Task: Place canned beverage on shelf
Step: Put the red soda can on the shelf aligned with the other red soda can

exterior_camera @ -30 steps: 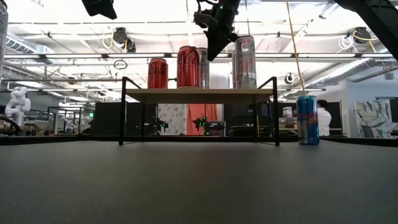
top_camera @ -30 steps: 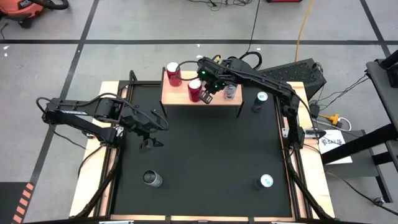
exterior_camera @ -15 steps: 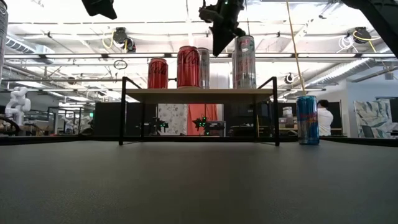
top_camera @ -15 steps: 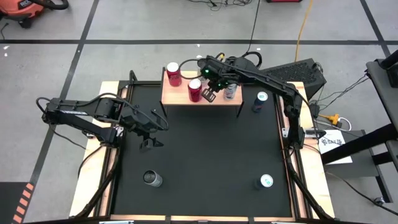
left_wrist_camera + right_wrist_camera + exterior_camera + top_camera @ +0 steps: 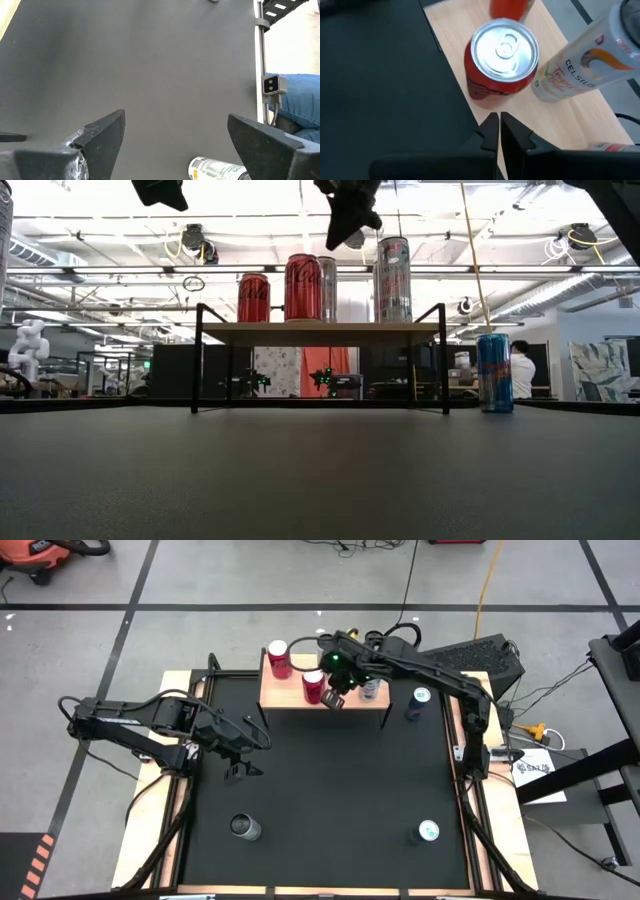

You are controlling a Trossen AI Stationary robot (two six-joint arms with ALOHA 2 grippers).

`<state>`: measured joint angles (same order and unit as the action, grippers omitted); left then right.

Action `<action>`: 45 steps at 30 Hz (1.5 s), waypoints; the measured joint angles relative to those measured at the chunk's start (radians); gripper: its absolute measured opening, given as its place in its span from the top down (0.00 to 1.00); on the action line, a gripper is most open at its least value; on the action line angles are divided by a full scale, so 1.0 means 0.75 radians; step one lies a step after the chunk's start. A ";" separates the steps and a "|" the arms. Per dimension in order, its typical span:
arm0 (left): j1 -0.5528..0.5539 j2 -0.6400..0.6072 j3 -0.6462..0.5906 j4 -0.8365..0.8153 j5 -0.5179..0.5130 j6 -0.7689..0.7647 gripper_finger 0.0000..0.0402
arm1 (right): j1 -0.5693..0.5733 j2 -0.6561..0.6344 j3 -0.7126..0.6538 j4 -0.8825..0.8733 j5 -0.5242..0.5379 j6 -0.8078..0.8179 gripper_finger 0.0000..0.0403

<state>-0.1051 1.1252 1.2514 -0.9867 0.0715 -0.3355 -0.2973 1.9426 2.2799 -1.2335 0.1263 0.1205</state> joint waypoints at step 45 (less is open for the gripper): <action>0.000 0.000 0.000 0.001 0.000 0.002 0.12 | -0.016 0.062 -0.001 0.066 0.112 -0.072 1.00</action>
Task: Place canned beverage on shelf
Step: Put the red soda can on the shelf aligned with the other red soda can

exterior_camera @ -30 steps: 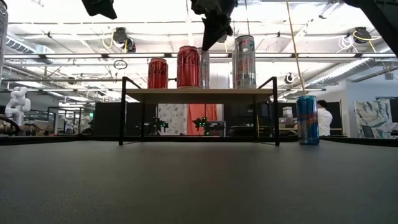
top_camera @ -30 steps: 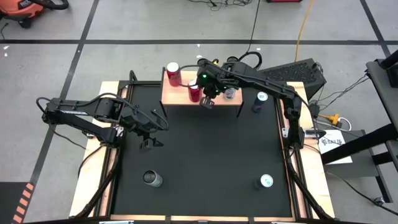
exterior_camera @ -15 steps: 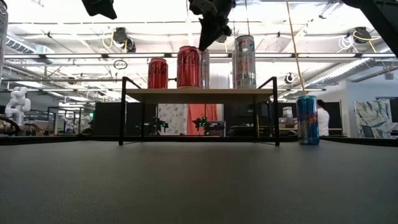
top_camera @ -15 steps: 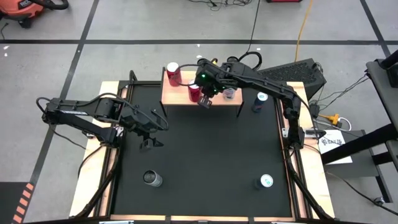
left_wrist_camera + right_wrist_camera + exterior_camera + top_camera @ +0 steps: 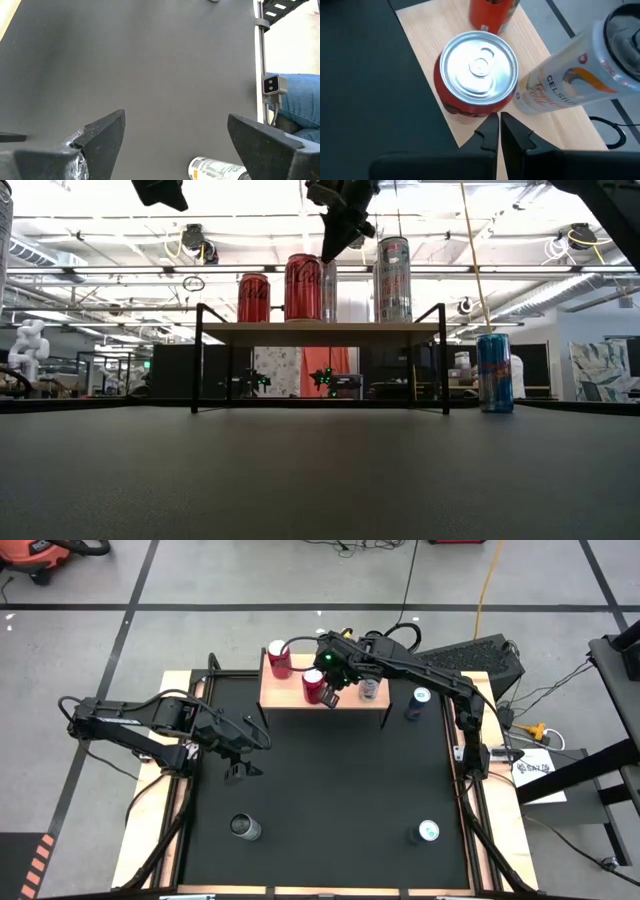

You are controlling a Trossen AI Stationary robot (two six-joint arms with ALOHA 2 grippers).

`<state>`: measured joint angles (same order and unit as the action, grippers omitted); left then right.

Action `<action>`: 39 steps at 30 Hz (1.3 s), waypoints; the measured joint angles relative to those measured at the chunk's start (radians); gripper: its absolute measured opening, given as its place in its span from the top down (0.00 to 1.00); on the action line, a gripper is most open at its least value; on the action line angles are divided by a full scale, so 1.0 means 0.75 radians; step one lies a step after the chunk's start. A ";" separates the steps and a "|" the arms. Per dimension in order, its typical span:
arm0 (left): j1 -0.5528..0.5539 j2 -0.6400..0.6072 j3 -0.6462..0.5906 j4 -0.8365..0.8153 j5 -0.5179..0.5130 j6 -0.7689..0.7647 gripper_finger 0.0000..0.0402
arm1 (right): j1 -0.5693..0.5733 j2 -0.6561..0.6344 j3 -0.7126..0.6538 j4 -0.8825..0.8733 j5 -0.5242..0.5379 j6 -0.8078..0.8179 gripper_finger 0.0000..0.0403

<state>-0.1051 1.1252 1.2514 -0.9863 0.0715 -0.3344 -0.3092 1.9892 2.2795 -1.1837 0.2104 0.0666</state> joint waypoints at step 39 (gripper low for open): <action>0.233 0.001 0.000 0.149 0.034 0.278 0.12 | 0.035 -0.104 0.001 -0.005 0.068 0.014 1.00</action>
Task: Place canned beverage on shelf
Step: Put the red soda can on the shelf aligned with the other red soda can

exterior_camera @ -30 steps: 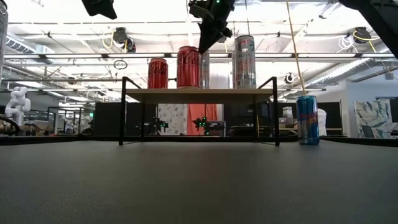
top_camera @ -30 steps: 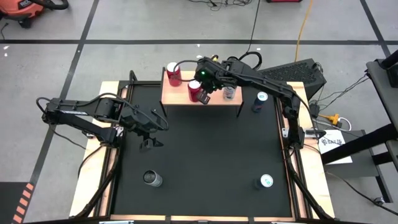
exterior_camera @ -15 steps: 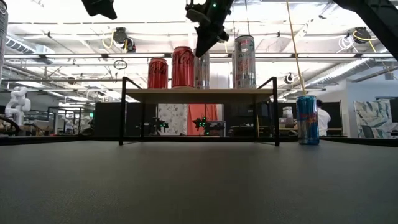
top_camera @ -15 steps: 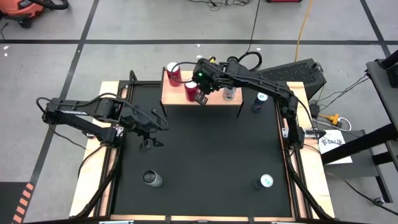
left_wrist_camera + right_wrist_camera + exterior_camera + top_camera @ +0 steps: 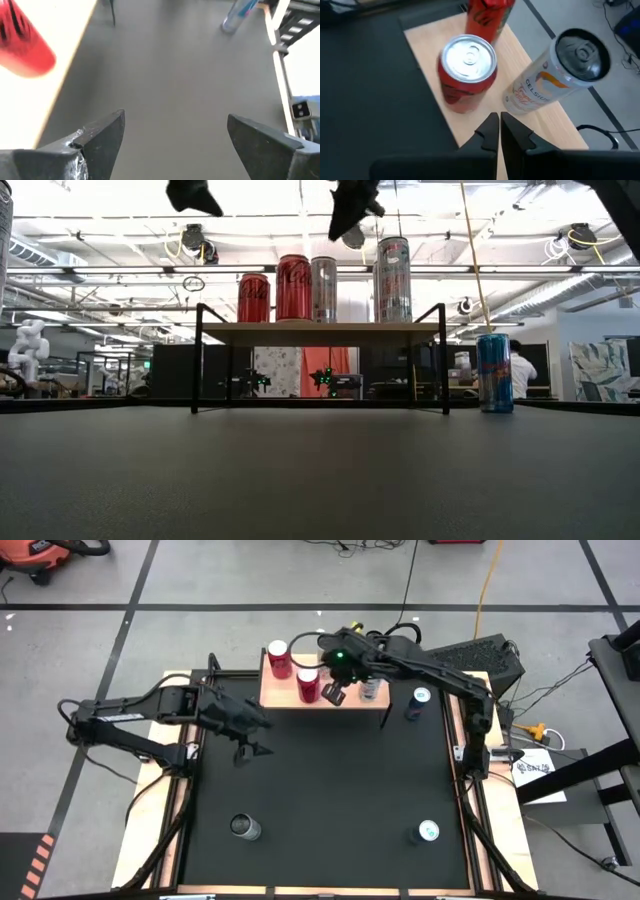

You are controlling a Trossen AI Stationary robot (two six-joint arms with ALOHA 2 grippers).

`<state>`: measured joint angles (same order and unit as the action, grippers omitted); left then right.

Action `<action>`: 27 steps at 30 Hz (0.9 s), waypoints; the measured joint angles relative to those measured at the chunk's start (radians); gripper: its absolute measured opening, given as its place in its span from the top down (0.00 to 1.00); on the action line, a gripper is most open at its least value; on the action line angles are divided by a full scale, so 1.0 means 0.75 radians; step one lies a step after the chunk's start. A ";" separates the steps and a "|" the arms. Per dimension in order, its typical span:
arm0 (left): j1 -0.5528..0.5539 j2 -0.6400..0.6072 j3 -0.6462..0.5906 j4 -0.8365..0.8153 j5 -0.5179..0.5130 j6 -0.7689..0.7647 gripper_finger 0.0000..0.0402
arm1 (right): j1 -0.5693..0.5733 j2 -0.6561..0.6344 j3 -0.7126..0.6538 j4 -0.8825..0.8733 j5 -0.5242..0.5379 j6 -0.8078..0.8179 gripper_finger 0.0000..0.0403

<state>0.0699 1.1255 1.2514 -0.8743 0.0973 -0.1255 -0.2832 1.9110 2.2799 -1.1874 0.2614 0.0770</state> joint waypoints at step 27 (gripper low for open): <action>0.334 0.033 0.000 0.480 0.053 0.256 0.12 | 0.013 -0.125 0.001 -0.123 -0.002 -0.003 1.00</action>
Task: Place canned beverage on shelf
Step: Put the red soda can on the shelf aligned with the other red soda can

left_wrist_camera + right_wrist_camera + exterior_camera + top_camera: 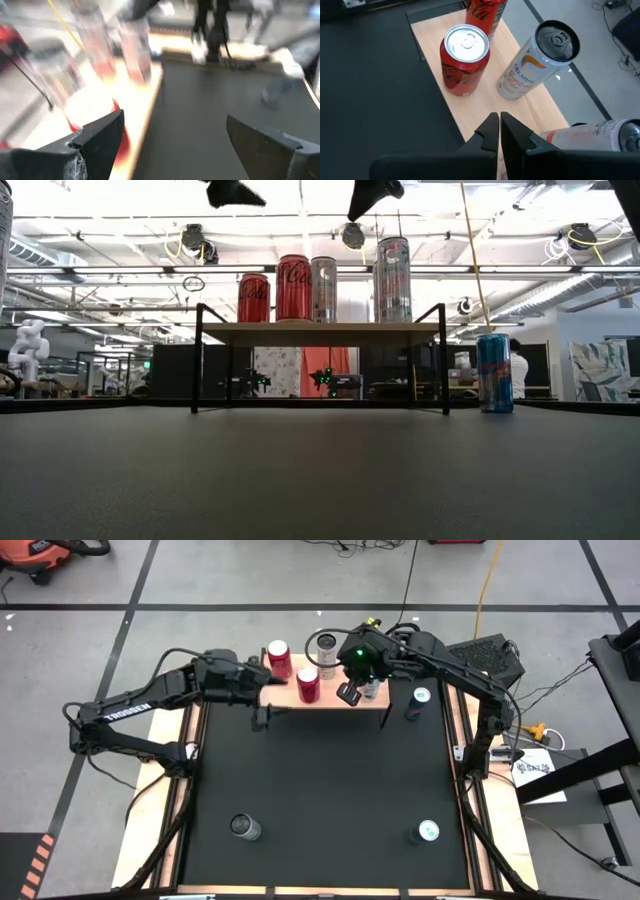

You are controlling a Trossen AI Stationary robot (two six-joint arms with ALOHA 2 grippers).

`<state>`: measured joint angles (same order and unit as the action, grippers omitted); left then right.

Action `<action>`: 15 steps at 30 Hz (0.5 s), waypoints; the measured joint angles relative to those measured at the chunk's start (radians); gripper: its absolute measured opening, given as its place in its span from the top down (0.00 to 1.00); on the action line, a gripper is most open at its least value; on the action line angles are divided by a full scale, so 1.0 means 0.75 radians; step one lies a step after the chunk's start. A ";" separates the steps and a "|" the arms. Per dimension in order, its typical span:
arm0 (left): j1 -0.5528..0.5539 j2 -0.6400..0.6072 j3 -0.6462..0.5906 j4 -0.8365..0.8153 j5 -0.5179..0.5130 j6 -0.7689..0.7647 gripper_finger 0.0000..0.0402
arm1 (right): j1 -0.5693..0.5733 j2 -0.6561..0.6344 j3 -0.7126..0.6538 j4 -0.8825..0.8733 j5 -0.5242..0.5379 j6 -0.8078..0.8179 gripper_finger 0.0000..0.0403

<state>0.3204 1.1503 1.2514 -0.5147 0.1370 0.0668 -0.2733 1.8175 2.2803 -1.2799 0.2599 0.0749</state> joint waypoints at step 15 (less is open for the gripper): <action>0.007 0.083 0.001 0.223 -0.044 -0.071 0.12 | 0.009 0.000 0.000 -0.101 0.006 -0.144 1.00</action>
<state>0.3260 1.2124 1.2518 -0.3477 0.1038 0.0137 -0.2666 1.8175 2.2803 -1.3557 0.2640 -0.0328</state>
